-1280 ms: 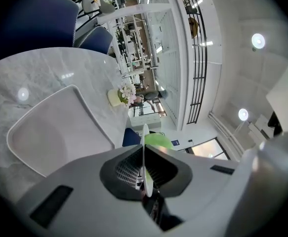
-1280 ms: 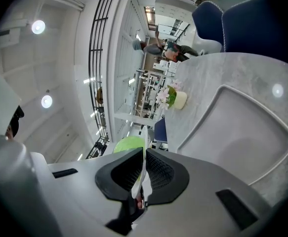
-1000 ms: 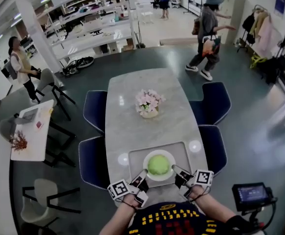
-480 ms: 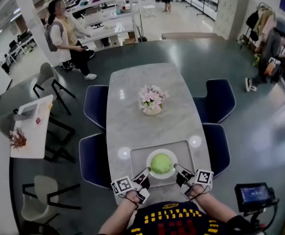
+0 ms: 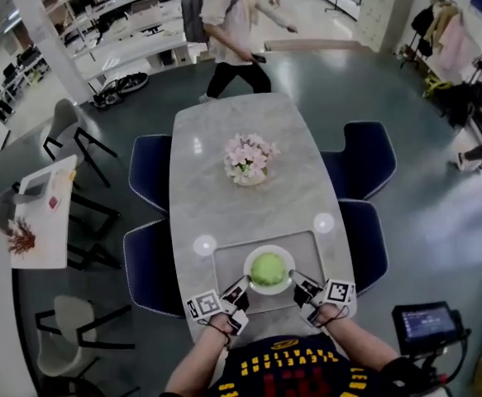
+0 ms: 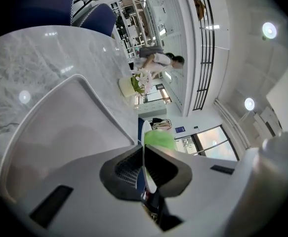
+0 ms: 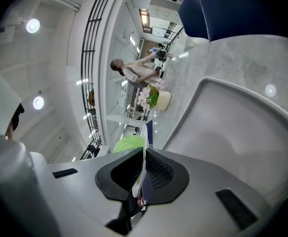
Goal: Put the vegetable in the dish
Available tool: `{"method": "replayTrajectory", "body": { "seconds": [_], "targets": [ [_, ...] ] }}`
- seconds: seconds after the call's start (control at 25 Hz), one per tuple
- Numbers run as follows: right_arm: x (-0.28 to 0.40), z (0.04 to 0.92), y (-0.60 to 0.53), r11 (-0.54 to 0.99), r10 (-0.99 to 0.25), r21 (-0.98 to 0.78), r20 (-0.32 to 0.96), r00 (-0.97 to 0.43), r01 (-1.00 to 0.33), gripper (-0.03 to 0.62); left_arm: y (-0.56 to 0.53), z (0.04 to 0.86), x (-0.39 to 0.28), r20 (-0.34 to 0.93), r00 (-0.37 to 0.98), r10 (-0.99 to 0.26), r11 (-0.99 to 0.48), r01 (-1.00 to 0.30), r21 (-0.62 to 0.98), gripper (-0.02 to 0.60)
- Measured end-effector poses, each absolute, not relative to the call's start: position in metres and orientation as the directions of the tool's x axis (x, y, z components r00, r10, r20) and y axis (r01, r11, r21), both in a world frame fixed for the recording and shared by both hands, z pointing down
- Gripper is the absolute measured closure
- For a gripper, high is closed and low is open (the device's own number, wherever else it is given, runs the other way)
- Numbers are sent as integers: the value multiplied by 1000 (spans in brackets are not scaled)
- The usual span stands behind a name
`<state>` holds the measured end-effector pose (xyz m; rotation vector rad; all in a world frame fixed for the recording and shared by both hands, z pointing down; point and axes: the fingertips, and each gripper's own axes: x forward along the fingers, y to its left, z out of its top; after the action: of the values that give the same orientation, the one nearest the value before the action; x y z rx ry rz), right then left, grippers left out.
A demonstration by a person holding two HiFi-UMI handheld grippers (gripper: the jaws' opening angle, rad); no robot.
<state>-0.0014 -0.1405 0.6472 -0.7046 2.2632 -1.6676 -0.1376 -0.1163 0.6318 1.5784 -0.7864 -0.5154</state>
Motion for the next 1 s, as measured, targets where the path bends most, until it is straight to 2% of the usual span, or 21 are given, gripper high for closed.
{"method": "replayTrajectory", "body": {
  "seconds": [0.08, 0.2, 0.28, 0.48, 0.68, 0.84, 1.0],
  "targets": [
    [-1, 655, -142, 200, -518, -948, 112, -848, -247, 576, -120, 638, -139, 116, 674, -730, -39, -211, 977, 569],
    [0, 659, -141, 188, -520, -945, 135, -844, -268, 576, -122, 633, -134, 73, 674, -735, -30, -139, 990, 569],
    [-2, 662, -142, 193, -514, -944, 134, -847, -267, 576, -123, 637, -135, 79, 677, -731, -36, -153, 988, 569],
    [-6, 670, -156, 206, -501, -937, 148, -853, -283, 576, -134, 664, -149, 186, 681, -709, -35, -297, 954, 569],
    [-6, 681, -144, 136, -501, -949, 181, -847, -283, 576, -119, 685, -147, 265, 676, -687, 65, -306, 950, 569],
    [-5, 694, -142, 124, -492, -944, 208, -845, -305, 576, -117, 698, -144, 286, 682, -673, 88, -310, 947, 569],
    [8, 727, -124, -106, -473, -910, 401, -784, -402, 576, -113, 712, -142, 330, 691, -644, 102, -350, 931, 569]
  ]
}}
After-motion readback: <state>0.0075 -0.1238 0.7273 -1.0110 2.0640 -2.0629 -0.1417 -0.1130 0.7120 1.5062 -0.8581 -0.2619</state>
